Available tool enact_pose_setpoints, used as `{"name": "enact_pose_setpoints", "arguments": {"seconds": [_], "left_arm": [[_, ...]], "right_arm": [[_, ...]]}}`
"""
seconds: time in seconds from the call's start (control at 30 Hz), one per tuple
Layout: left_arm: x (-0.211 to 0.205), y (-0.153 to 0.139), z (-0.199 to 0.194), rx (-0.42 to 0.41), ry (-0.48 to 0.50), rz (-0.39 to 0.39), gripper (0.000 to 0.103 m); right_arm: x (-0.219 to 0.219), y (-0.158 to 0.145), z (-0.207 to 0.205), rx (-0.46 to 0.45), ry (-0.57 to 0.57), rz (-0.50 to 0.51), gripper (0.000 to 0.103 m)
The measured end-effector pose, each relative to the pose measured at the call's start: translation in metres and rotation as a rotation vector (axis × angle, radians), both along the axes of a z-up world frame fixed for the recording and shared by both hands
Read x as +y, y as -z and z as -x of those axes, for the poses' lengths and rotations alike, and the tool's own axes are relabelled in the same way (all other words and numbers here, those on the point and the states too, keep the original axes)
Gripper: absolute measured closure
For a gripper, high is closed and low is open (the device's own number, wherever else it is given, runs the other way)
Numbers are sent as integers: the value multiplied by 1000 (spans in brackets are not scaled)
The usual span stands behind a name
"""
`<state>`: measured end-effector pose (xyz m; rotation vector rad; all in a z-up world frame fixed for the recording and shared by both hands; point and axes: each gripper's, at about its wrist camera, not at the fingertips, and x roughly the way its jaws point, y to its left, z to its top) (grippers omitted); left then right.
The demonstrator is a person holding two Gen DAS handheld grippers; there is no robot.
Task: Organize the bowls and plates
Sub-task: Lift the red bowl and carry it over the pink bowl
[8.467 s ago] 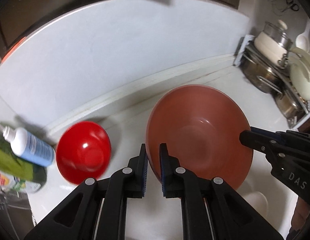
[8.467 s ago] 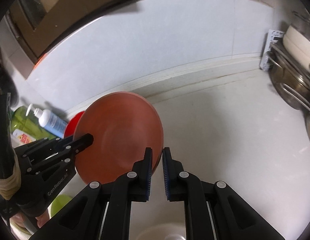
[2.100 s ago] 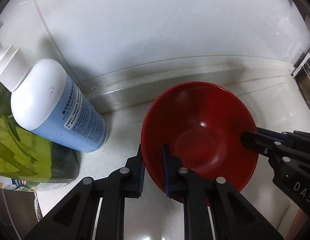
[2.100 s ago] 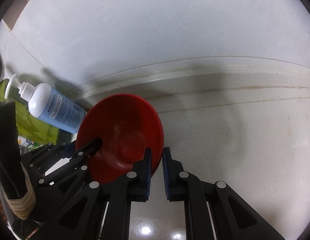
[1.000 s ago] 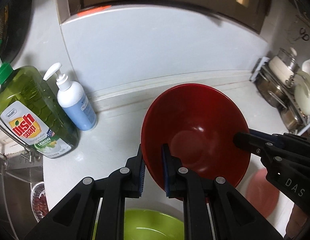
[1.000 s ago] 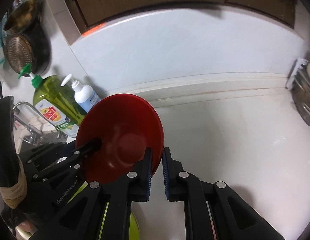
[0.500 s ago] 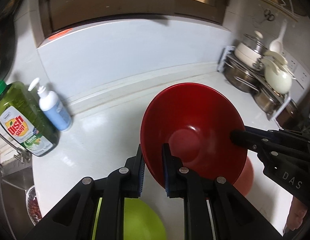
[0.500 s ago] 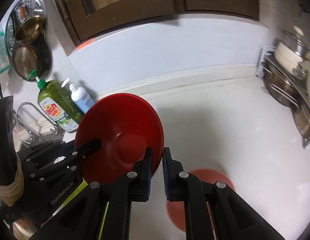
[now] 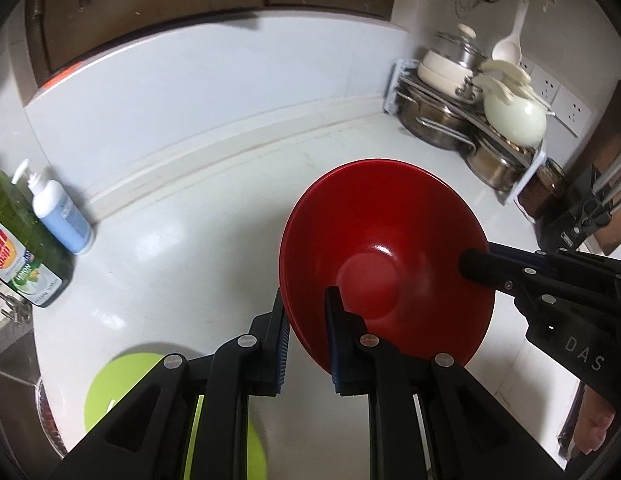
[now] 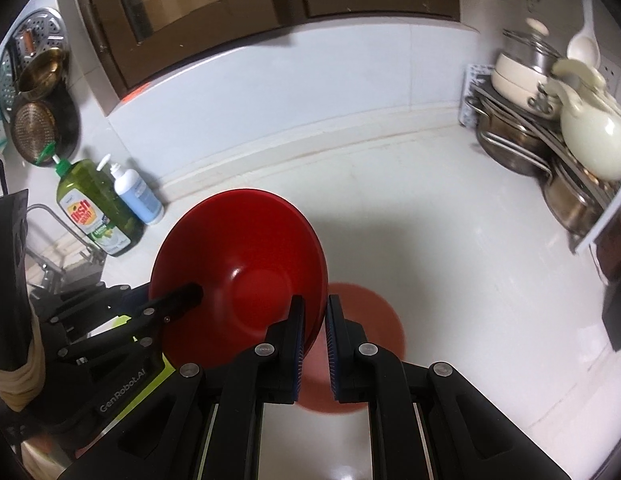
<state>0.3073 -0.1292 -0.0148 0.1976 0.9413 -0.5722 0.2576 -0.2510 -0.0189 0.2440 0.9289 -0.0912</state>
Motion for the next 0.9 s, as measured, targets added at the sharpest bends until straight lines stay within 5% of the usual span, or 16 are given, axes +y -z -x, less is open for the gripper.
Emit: {"name": "enact_pose_setpoints", "arguments": {"seconds": [0.9], "left_arm": [[-66,70,7,134,40,-145,85]], "right_arm": [[-51,75,9,165,16,-60,91]]}}
